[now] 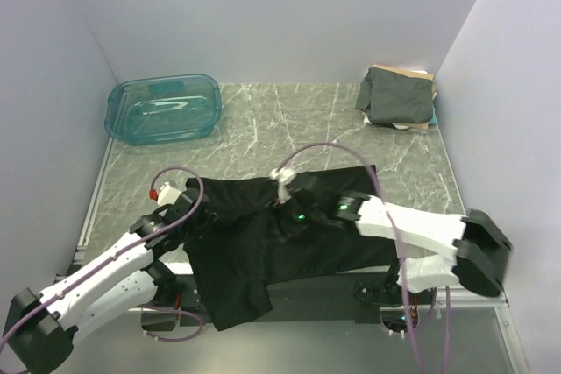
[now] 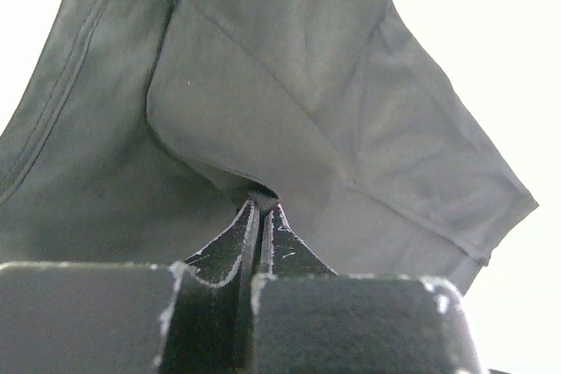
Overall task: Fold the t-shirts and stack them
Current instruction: Fold the tshirt
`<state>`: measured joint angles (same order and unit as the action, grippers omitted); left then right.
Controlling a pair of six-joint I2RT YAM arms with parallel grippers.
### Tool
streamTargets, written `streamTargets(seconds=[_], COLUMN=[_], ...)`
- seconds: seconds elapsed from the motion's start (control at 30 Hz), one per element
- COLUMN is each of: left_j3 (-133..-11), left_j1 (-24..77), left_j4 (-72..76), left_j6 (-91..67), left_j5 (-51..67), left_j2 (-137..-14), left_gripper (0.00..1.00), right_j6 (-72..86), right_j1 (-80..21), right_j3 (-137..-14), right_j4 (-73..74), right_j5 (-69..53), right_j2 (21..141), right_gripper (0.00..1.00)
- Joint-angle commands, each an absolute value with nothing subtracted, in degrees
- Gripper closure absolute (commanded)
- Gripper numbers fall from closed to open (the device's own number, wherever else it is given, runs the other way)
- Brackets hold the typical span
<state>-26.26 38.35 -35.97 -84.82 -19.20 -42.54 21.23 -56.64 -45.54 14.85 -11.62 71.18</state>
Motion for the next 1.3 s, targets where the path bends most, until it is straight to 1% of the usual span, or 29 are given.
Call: streamTargets(seconds=[0.0,0.03,0.13,0.23,0.3,0.4,0.5,0.63,0.73,0.8,1.17,1.27], left_j3=[-27.0,-27.2,-28.0,-29.1,-29.2,-28.8,-29.1,-30.4,-30.6,-30.5,-30.0,-29.6], left_j1=[38.4,38.4,37.5,35.1,31.8,28.2,27.0,26.4,26.1,25.8,24.8,24.7], left_j4=[-30.2,-30.0,-27.9,-26.4,-24.4,-19.9,-16.8,-16.2,-16.0,-15.9,-17.4,-17.3], left_j6=[-84.6,-84.6,-82.6,-80.1,-77.3,-73.7,-71.5,-70.4,-70.1,-70.1,-69.8,-69.8], left_j5=[-23.3,-23.9,-25.6,-25.2,-22.2,-17.9,-16.2,-14.2,-13.7,-13.5,-14.8,-14.8], left_j2=[-45.3,-46.9,-49.7,-52.4,-53.5,-55.7,-58.6,-62.8,-63.8,-63.9,-62.5,-62.4], left_gripper=[0.99,0.99,0.99,0.99,0.99,0.99,0.99,0.99,0.99,0.99,0.99,0.99], right_j6=[21.7,21.6,20.7,21.2,22.5,22.4,21.7,21.3,21.0,21.0,22.3,22.4], right_j1=[-62.7,-64.6,-67.1,-67.7,-67.7,-68.1,-68.3,-68.4,-68.3,-68.3,-68.5,-68.6], right_j3=[-52.0,-53.3,-58.2,-60.0,-61.4,-64.1,-65.6,-68.1,-70.0,-70.4,-69.0,-69.2], right_j4=[9.5,9.7,8.6,4.5,3.8,3.7,3.2,4.2,5.5,5.9,9.1,9.6], right_j5=[-6.1,-4.1,1.6,1.1,1.1,1.8,2.0,4.2,5.6,5.7,6.2,7.5], right_j2=[78.1,81.6,87.3,92.5,96.3,100.1,102.6,105.3,107.4,108.5,110.1,110.6], right_gripper=[0.25,0.27,0.29,0.31,0.32,0.36,0.4,0.42,0.44,0.48,0.52,0.59])
